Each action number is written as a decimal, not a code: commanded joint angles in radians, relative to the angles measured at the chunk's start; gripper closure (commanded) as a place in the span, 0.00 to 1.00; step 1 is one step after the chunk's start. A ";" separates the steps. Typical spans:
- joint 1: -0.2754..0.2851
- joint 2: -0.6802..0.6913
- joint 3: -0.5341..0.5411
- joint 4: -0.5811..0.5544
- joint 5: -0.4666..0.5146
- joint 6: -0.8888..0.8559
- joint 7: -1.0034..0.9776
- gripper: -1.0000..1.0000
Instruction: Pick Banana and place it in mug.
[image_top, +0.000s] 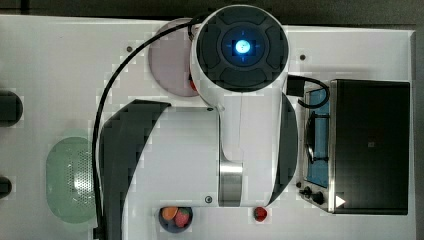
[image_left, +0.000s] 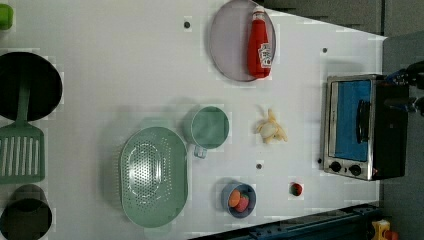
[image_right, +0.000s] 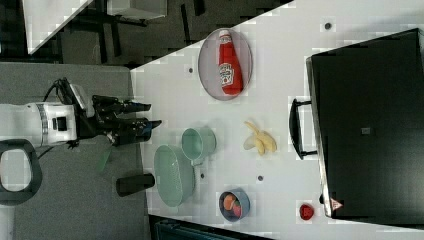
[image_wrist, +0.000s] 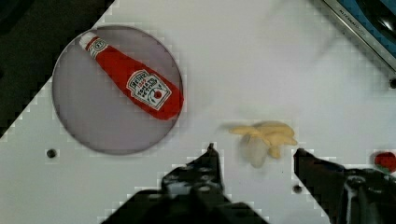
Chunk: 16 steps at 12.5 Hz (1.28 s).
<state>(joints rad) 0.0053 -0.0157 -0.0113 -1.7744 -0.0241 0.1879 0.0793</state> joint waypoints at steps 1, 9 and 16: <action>-0.019 -0.223 -0.038 -0.015 0.038 -0.225 -0.031 0.26; -0.019 -0.131 -0.037 -0.246 0.038 -0.010 -0.032 0.00; -0.019 -0.010 -0.036 -0.531 0.037 0.439 -0.032 0.00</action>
<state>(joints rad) -0.0048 0.0506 -0.0712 -2.3184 0.0100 0.6011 0.0792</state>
